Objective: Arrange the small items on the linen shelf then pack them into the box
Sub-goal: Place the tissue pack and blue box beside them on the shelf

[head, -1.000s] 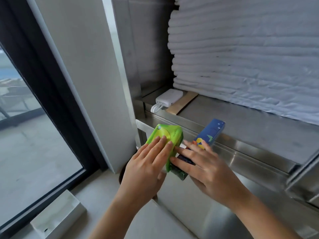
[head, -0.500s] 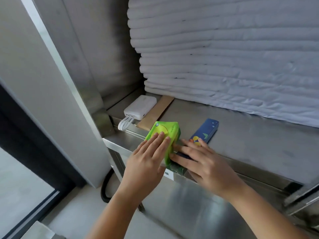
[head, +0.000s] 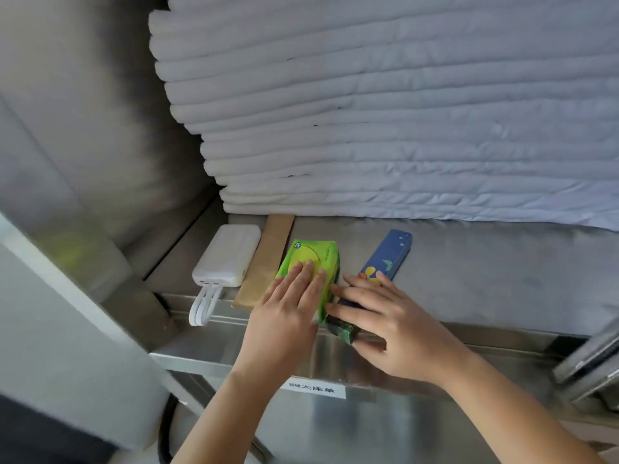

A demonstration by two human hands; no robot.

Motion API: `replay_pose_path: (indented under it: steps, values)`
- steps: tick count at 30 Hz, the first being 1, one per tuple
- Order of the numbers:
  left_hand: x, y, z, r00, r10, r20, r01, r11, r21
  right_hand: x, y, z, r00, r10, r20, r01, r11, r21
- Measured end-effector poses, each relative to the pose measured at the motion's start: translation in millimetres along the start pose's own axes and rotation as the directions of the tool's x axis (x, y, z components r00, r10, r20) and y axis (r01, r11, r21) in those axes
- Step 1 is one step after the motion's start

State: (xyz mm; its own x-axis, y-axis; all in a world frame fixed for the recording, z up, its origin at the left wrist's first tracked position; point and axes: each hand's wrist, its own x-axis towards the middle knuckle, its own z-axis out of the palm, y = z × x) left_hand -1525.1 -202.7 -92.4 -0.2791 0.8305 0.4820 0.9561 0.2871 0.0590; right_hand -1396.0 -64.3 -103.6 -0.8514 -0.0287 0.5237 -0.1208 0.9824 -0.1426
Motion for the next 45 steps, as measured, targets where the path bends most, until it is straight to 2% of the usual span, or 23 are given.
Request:
replay_pose_path:
  steps: [5, 11, 19, 23, 27, 30, 32, 35, 45]
  values:
    - [7.8, -9.6, -0.2, 0.995, 0.047, 0.088, -0.045, 0.999, -0.018, 3.2, -7.4, 1.9, 0.991, 0.128, 0.046, -0.128, 0.992, 0.002]
    - [11.7, -18.9, -2.0, 0.988, 0.064, 0.142, -0.060, 0.998, -0.031, 12.6, -8.8, 6.0, 0.985, 0.173, 0.016, -0.173, 0.984, 0.034]
    - [17.2, -25.8, -1.8, 0.993, 0.042, 0.112, -0.038, 0.999, -0.036, 26.3, 1.6, 5.7, 0.980, 0.161, 0.117, -0.172, 0.981, 0.089]
    - [19.9, -30.7, 1.5, 0.985, 0.049, 0.166, -0.048, 0.999, -0.007, 31.9, 5.3, 5.5, 0.973, 0.135, 0.187, -0.152, 0.985, 0.078]
    - [21.2, -32.4, 2.6, 0.978, 0.060, 0.198, -0.066, 0.998, 0.023, 28.8, 4.2, 5.5, 0.972, 0.152, 0.178, -0.157, 0.987, 0.017]
    - [20.9, -30.4, -3.9, 0.987, 0.086, 0.133, -0.096, 0.993, 0.065, 22.2, 1.6, 3.2, 0.971, 0.194, 0.142, -0.179, 0.977, -0.114]
    - [19.8, -29.7, -2.5, 0.993, 0.113, 0.035, -0.115, 0.991, 0.065, 18.8, 0.2, 1.2, 0.968, 0.217, 0.127, -0.189, 0.961, -0.200]
    - [20.2, -29.1, -1.0, 0.989, 0.145, -0.026, -0.143, 0.988, 0.060, 16.0, 0.0, 0.7, 0.968, 0.227, 0.110, -0.192, 0.945, -0.266]
    - [26.3, -37.5, 10.1, 0.981, 0.165, -0.097, -0.165, 0.986, 0.009, 22.3, 13.8, 4.9, 0.932, 0.239, 0.273, -0.236, 0.971, -0.043]
